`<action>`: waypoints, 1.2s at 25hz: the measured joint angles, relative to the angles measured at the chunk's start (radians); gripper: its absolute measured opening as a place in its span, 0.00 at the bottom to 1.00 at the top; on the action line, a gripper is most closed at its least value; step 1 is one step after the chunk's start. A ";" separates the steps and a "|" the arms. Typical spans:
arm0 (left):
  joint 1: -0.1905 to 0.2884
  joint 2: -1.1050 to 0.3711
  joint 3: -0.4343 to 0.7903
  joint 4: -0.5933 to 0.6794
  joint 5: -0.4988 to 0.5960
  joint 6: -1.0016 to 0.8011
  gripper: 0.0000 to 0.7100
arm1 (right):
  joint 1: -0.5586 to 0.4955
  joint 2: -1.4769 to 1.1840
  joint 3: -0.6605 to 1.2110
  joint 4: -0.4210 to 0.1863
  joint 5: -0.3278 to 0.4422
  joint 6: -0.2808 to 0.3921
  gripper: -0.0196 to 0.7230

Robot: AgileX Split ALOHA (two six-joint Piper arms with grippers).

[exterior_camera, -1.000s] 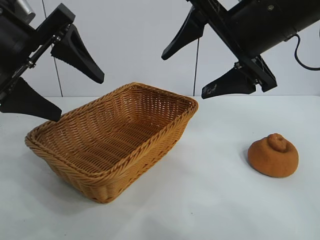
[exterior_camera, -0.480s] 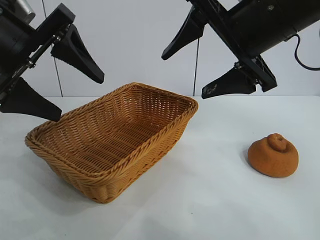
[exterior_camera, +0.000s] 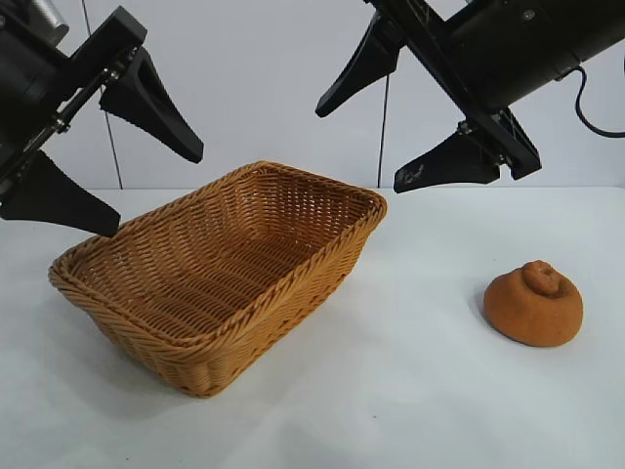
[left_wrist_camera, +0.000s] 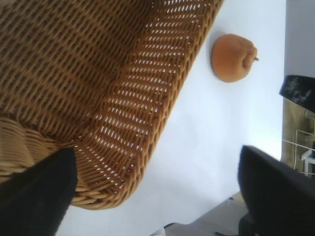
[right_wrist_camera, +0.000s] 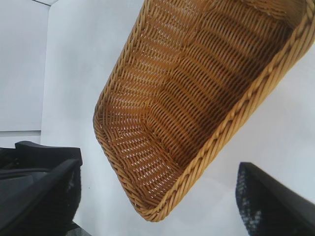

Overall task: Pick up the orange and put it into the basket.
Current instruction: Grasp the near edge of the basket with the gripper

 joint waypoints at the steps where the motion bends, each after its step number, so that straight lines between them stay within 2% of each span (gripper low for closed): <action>1: 0.000 0.000 0.000 0.000 0.001 0.000 0.89 | 0.000 0.000 0.000 0.000 0.000 0.000 0.82; 6: 0.000 -0.043 0.000 0.037 0.006 -0.011 0.89 | 0.000 0.000 0.000 0.000 0.000 0.000 0.82; 10: 0.000 -0.104 0.000 0.117 0.006 -0.107 0.89 | 0.000 0.000 0.000 0.000 0.000 0.000 0.82; 14: 0.000 -0.167 0.000 0.265 0.020 -0.350 0.89 | 0.000 0.000 0.000 0.000 0.000 0.000 0.82; 20: -0.007 -0.179 0.000 0.352 0.027 -0.625 0.89 | 0.000 0.000 0.000 0.000 0.000 0.000 0.82; 24: -0.065 -0.179 0.000 0.497 0.009 -0.801 0.89 | 0.000 0.000 0.000 0.000 0.000 0.000 0.82; 30: -0.153 -0.179 0.000 0.782 -0.038 -1.192 0.89 | 0.000 0.000 0.000 0.000 0.001 0.000 0.82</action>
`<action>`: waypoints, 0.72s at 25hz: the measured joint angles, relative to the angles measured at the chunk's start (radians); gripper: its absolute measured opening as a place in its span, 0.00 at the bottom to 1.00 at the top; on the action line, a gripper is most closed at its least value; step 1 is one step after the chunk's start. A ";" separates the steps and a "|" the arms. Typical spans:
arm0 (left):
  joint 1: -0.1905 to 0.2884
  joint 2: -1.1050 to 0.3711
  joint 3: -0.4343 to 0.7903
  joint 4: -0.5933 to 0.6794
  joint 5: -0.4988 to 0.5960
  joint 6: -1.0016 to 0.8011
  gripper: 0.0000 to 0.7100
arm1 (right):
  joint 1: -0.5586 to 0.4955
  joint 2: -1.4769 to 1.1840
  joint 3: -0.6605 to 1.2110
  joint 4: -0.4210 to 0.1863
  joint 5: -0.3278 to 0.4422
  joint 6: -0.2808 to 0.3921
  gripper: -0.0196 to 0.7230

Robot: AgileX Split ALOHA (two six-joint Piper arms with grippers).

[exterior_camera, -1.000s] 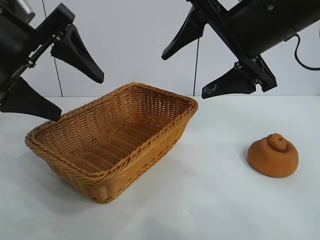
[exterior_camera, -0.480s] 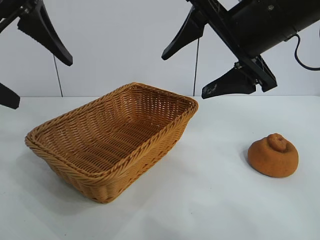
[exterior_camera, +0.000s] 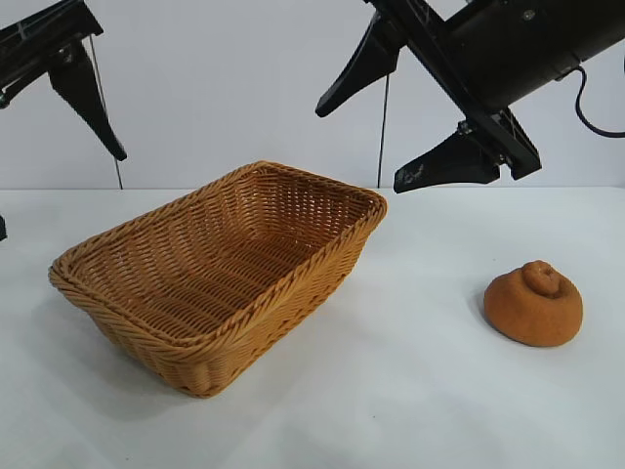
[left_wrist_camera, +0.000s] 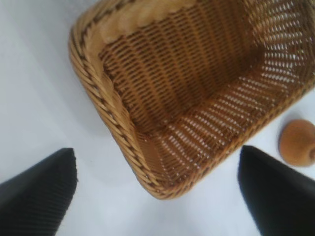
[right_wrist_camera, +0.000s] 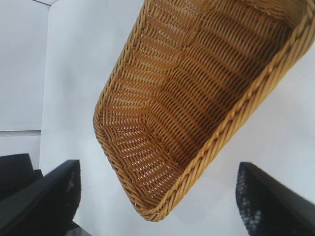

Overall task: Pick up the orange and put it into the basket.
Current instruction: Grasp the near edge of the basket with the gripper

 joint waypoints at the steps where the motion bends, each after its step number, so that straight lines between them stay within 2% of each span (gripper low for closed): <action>1: -0.006 0.001 0.000 0.035 -0.002 -0.057 0.89 | 0.000 0.000 0.000 0.000 0.000 0.000 0.82; 6: -0.046 0.044 0.001 0.084 -0.005 -0.247 0.89 | 0.000 0.000 0.000 0.000 -0.001 0.001 0.82; 11: -0.054 0.164 0.002 0.096 -0.035 -0.318 0.89 | 0.000 0.000 0.000 0.000 -0.001 0.004 0.82; 18: -0.054 0.344 0.002 0.102 -0.193 -0.327 0.89 | 0.000 0.000 0.000 0.000 -0.001 0.005 0.82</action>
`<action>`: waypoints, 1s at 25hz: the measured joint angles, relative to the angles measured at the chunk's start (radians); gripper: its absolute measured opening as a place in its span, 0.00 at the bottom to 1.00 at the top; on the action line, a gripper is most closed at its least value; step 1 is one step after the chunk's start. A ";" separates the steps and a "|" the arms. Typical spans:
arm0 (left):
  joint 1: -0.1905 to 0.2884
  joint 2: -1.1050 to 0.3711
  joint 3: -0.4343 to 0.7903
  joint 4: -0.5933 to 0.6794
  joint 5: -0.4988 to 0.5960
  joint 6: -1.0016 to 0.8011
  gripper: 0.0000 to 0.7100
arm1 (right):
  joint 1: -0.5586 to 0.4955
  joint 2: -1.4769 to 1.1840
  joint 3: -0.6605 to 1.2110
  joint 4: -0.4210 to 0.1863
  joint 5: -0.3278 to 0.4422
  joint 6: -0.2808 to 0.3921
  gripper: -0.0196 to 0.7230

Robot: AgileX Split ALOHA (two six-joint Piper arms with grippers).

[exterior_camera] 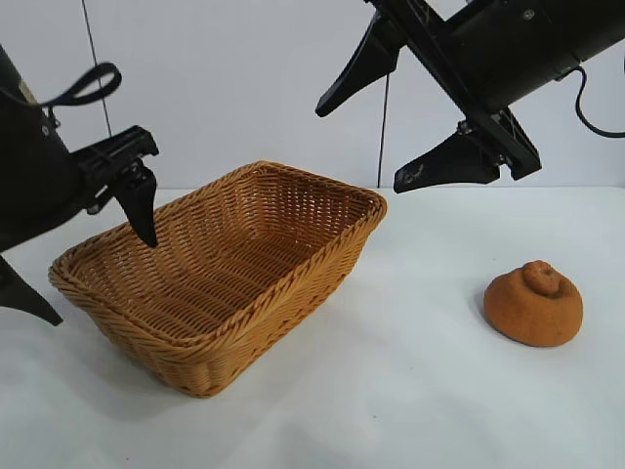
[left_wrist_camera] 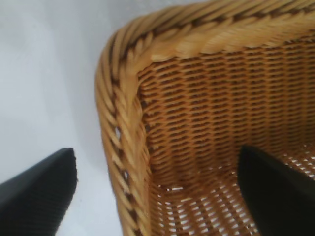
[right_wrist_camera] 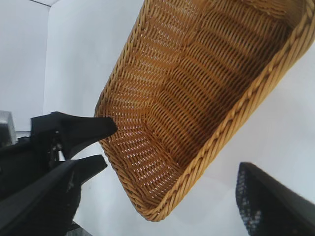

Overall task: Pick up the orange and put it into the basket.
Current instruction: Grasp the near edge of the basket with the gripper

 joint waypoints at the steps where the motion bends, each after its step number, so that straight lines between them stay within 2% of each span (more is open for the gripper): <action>1: 0.000 0.027 0.000 0.000 -0.006 0.000 0.89 | 0.000 0.000 0.000 0.000 0.000 0.000 0.82; 7: 0.012 0.114 0.001 0.000 -0.027 0.000 0.89 | 0.000 0.000 0.000 0.000 0.001 0.001 0.82; 9: 0.020 0.115 0.001 0.000 -0.035 0.000 0.86 | 0.000 0.000 0.000 0.000 0.001 0.001 0.82; 12: 0.024 0.115 0.001 -0.003 -0.038 0.000 0.70 | 0.000 0.000 0.000 0.000 0.001 0.003 0.82; 14: 0.024 0.115 0.001 -0.004 -0.036 0.000 0.53 | 0.000 0.000 0.000 0.000 0.001 0.003 0.82; 17: 0.025 0.115 0.001 -0.005 -0.015 0.004 0.19 | 0.000 0.000 0.000 0.000 0.001 0.003 0.82; 18: 0.027 0.114 0.001 -0.018 -0.017 0.002 0.14 | 0.000 0.000 0.000 0.000 0.001 0.003 0.82; 25: 0.037 0.113 -0.040 -0.076 0.015 0.133 0.13 | 0.000 0.000 0.000 0.000 0.001 0.003 0.82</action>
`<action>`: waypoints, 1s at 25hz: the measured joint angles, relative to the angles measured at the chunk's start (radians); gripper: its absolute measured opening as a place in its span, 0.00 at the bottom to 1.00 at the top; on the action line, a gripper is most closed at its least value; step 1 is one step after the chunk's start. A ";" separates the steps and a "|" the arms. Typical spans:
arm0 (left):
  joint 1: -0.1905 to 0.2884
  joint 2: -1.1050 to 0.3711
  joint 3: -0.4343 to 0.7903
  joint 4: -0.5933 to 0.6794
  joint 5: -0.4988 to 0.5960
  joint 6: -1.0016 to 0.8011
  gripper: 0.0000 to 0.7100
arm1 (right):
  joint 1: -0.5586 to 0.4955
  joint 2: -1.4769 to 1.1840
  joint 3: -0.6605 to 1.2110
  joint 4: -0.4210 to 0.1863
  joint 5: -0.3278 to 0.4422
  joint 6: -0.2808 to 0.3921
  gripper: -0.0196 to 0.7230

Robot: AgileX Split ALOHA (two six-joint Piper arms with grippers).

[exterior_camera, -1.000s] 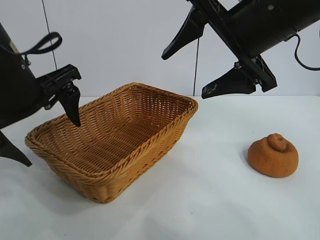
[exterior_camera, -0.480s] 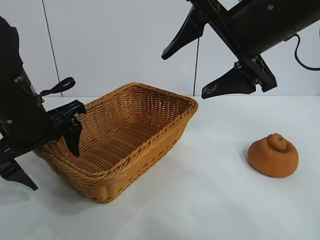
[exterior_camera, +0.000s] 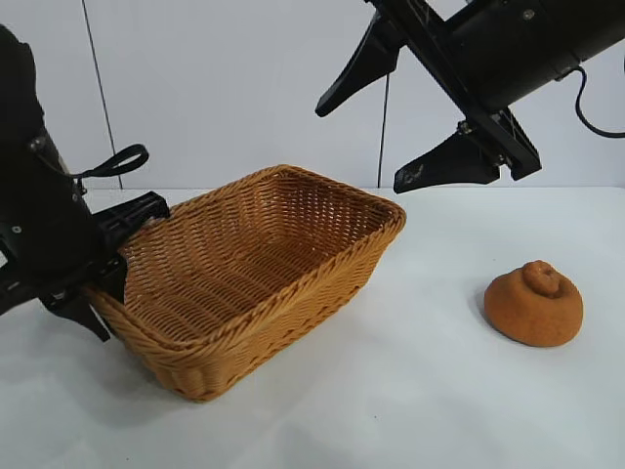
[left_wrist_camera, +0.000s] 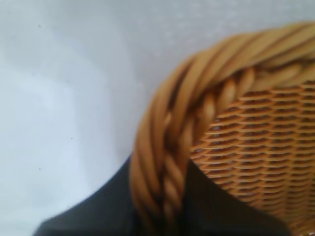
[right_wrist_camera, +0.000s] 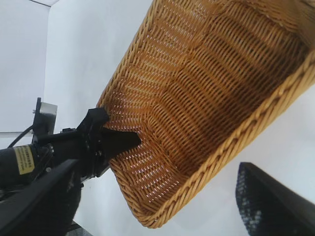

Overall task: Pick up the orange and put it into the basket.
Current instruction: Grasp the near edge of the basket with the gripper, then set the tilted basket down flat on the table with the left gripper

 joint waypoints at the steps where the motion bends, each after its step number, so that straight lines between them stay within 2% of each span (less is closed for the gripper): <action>1: 0.008 0.000 -0.020 -0.026 0.017 0.046 0.13 | 0.000 0.000 0.000 0.000 0.001 0.000 0.82; 7: 0.098 0.000 -0.130 -0.158 0.114 0.338 0.13 | 0.000 0.000 0.000 0.000 0.002 0.001 0.82; 12: 0.164 0.000 -0.210 -0.182 0.184 0.497 0.13 | 0.000 0.000 0.000 0.000 0.002 0.001 0.82; 18: 0.170 0.006 -0.255 -0.185 0.234 0.669 0.13 | 0.000 0.000 0.000 0.000 0.005 0.000 0.82; 25: 0.170 0.098 -0.311 -0.237 0.321 0.843 0.13 | 0.000 0.000 0.000 0.000 0.006 0.001 0.82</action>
